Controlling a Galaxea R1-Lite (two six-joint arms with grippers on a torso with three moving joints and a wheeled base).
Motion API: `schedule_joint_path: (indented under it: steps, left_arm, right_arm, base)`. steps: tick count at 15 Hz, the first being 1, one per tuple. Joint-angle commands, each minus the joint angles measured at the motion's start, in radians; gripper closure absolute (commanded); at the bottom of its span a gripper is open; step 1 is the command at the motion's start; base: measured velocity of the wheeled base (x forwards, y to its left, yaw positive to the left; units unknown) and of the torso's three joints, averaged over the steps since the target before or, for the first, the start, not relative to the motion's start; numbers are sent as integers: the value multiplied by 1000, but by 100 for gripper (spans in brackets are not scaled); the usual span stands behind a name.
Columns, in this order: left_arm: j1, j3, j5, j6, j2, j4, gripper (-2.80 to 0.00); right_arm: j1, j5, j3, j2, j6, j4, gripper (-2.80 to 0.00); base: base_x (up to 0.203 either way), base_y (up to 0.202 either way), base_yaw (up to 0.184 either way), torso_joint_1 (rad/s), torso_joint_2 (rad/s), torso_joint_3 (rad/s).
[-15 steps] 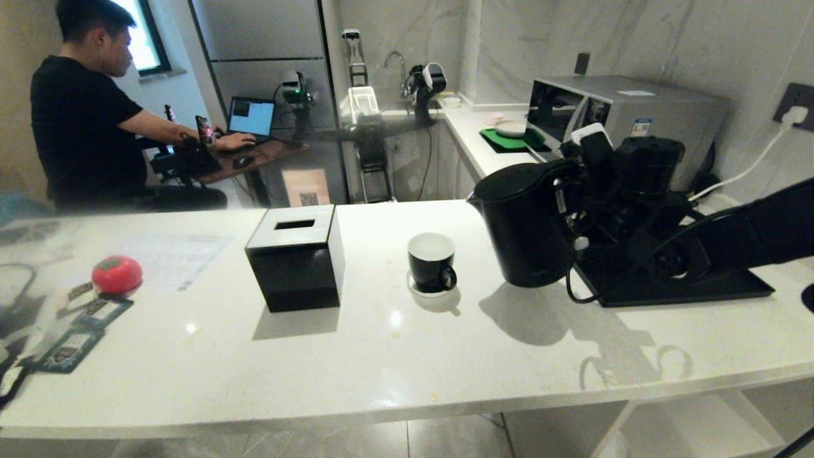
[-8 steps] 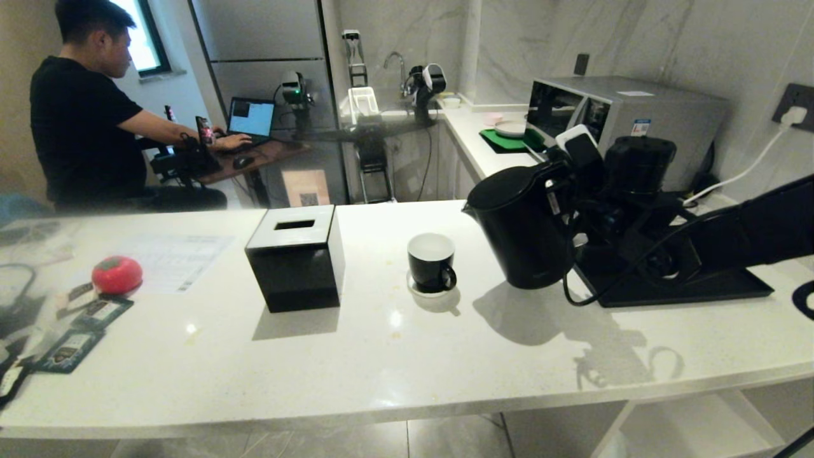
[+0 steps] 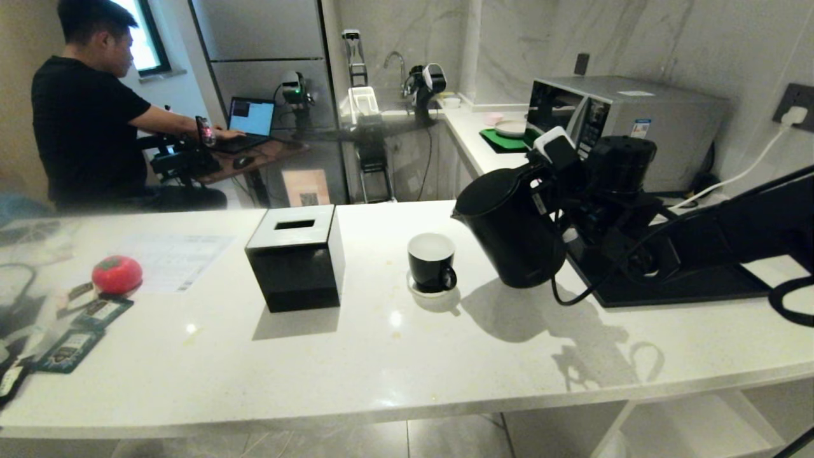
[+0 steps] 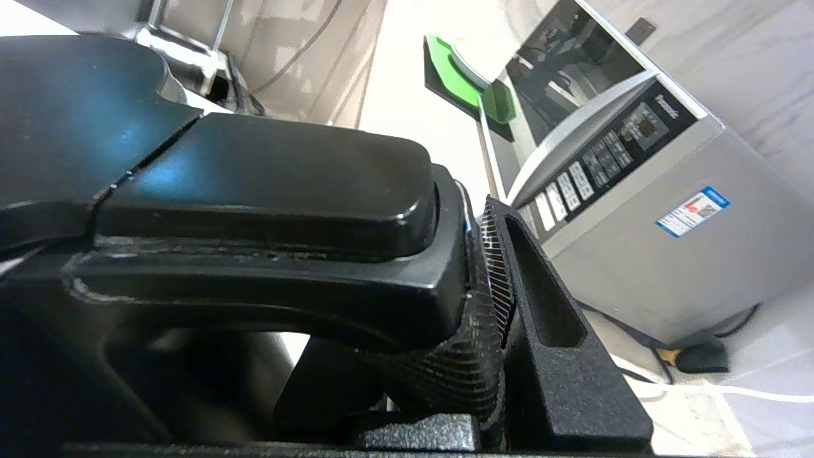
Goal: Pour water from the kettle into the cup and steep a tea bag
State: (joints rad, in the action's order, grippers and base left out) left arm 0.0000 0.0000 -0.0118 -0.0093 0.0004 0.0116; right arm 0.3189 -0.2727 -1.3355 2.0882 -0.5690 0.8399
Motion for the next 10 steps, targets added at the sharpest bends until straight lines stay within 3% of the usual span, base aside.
schedule_joint_path:
  steps: [1,10]
  left_arm:
    - [0,0,-1,0,0,1,0]
    - [0,0,-1,0,0,1,0]
  right_arm:
    - [5,-2,-2,6,-9,7,0]
    - [11,0,-2,13,-40,10,0]
  base:
    - [0,0,0,0,0,0]
    - [0,0,0,0,0,0]
